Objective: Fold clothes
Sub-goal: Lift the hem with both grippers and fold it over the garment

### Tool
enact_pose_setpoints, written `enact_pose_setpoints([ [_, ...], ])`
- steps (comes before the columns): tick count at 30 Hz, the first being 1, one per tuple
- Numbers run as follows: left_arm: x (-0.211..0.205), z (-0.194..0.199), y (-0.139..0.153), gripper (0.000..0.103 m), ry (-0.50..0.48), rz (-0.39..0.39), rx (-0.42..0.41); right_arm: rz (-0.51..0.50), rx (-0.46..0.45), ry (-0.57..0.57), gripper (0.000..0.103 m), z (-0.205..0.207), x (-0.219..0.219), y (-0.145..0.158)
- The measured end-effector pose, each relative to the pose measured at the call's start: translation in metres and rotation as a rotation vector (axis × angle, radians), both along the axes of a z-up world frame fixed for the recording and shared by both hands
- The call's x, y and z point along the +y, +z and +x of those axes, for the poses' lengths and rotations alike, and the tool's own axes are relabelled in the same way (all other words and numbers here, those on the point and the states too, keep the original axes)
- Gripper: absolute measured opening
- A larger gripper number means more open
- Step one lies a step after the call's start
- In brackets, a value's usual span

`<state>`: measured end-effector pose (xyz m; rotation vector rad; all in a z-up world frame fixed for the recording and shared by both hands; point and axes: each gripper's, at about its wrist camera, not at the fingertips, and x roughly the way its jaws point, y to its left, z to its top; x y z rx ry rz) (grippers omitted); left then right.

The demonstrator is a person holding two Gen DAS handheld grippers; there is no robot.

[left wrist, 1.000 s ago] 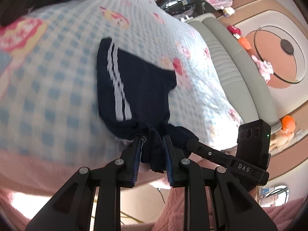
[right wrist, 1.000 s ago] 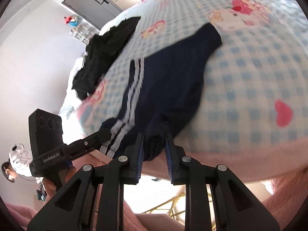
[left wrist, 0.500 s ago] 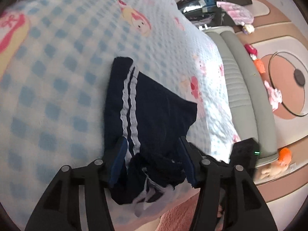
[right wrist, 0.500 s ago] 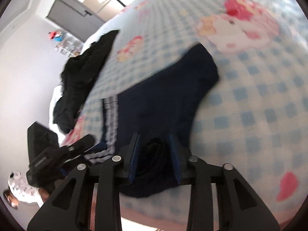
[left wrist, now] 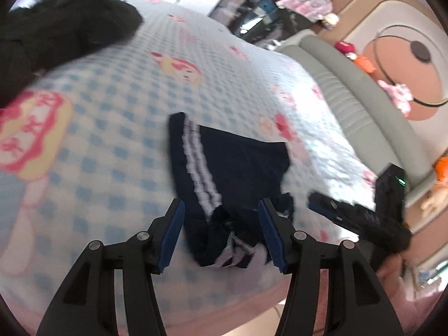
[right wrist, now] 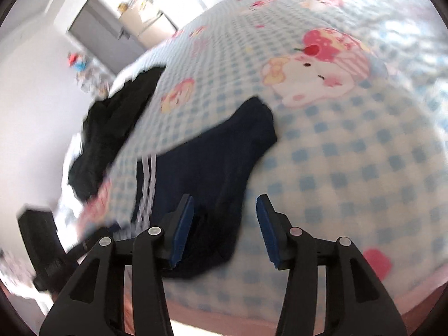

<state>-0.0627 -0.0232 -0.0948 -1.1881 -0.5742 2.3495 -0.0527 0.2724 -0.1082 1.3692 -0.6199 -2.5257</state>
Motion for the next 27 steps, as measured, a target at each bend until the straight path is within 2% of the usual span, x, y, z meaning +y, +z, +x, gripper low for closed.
enact_pose_setpoints([
  [3,-0.01,0.004,0.007,0.057,0.001,-0.016,0.028,0.078,-0.001,0.069,0.048,0.016,-0.011,0.001],
  [5,-0.012,0.004,0.009,0.057,-0.057,-0.023,0.028,0.095,-0.007,0.133,0.048,0.022,-0.019,-0.003],
  [9,0.022,-0.001,0.009,0.057,-0.178,-0.158,0.054,0.155,-0.007,0.213,0.048,0.022,-0.034,-0.011],
  [11,0.041,-0.004,0.009,0.057,-0.224,-0.214,0.075,0.132,0.0,0.223,0.048,0.016,-0.038,-0.012],
  [15,0.065,-0.018,-0.005,0.057,-0.276,-0.32,0.067,0.125,0.0,0.238,0.048,0.005,-0.048,-0.014],
  [17,0.069,-0.023,-0.011,0.057,-0.286,-0.347,0.052,0.13,-0.002,0.239,0.048,0.001,-0.05,-0.016],
  [22,0.047,-0.014,-0.001,0.057,-0.261,-0.288,0.08,0.144,0.006,0.22,0.048,0.002,-0.043,-0.013],
  [25,0.036,-0.002,0.007,0.057,-0.267,-0.306,0.118,0.164,0.001,0.219,0.048,0.003,-0.04,-0.013],
  [27,0.041,0.002,0.007,0.057,-0.31,-0.352,0.13,0.164,-0.011,0.245,0.048,0.002,-0.042,-0.015],
])
